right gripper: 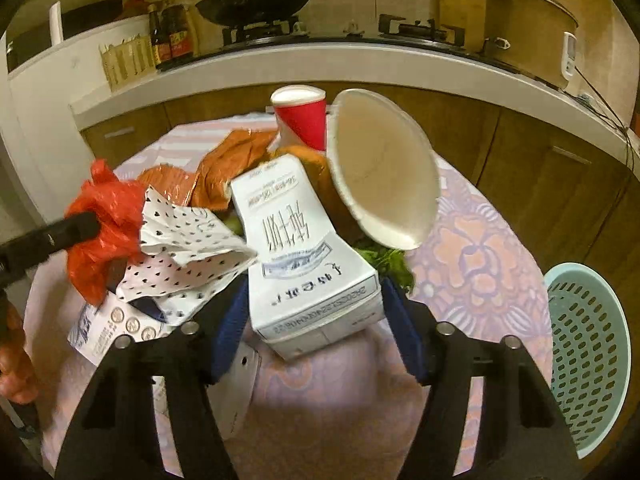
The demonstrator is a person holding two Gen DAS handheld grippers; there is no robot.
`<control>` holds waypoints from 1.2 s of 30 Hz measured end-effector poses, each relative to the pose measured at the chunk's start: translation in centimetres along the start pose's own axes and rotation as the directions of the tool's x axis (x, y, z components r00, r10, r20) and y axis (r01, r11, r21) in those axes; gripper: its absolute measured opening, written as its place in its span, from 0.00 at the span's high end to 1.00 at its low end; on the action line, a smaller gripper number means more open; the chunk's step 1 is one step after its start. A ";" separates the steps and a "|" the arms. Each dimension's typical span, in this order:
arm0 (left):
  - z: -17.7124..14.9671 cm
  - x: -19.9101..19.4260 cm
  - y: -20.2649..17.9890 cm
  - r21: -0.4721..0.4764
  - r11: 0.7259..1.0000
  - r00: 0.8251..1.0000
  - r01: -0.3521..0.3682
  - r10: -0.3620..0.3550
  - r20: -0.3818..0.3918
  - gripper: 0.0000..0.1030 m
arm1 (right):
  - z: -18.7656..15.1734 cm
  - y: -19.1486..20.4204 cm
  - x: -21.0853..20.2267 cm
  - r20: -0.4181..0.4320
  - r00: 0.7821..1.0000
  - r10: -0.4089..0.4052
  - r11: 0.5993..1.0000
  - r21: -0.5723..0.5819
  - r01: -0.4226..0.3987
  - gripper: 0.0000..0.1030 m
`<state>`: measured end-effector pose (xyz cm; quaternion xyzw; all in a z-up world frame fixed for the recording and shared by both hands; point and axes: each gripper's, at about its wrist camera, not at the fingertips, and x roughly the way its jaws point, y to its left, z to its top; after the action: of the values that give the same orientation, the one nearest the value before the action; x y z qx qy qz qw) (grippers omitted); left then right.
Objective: Collect trash
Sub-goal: 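Close the left tool on the red bag while the right tool grasps the milk carton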
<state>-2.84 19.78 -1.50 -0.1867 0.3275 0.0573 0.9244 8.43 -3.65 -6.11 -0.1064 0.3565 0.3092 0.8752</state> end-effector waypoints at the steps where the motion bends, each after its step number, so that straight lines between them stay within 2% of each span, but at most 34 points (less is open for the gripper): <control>1: 0.0 -0.4 0.3 -0.006 1.000 1.000 -0.002 0.002 0.005 0.47 | -0.1 0.1 -0.1 0.003 1.000 -0.016 1.000 -0.009 0.016 0.49; 11: -1.0 -3.9 1.1 0.012 1.000 1.000 0.004 -0.005 0.029 0.48 | -2.1 0.1 -4.7 0.042 0.999 0.018 1.000 0.017 -0.019 0.49; 15: -1.6 -5.4 0.9 0.028 1.000 0.999 0.010 -0.011 0.049 0.48 | -3.7 0.2 -7.1 0.052 0.998 -0.041 0.999 0.012 0.040 0.49; 21: -2.5 -6.2 0.4 0.045 0.999 0.998 0.025 -0.027 0.050 0.48 | -7.8 -1.3 -9.6 0.008 0.991 -0.132 0.990 0.049 0.131 0.49; 27: -3.2 -6.0 -0.7 0.066 0.997 0.998 0.041 -0.044 0.036 0.48 | -10.0 -1.8 -9.1 -0.052 0.993 -0.109 0.990 0.083 0.113 0.49; 28: -3.3 -6.0 -1.0 0.072 0.996 0.998 0.042 -0.045 0.034 0.48 | -10.1 -1.7 -8.8 -0.060 0.993 -0.099 0.992 0.077 0.104 0.45; 29: -3.4 -6.0 -1.2 0.076 0.996 0.998 0.044 -0.047 0.033 0.48 | -10.1 -1.7 -8.6 -0.061 0.993 -0.100 0.992 0.072 0.104 0.34; 31: -3.5 -6.0 -1.5 0.083 0.996 0.998 0.044 -0.047 0.032 0.48 | -9.9 -1.7 -8.2 -0.055 0.993 -0.106 0.992 0.066 0.110 0.25; 36: -3.5 -6.0 -2.5 0.103 0.993 0.998 0.051 -0.055 0.030 0.48 | -8.7 -2.0 -6.7 -0.068 0.991 -0.113 0.990 0.081 0.119 0.25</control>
<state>-8.92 16.24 0.53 -0.1470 0.3096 0.0190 0.9392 1.08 -11.86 -7.89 -0.0995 0.3899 0.2389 0.8837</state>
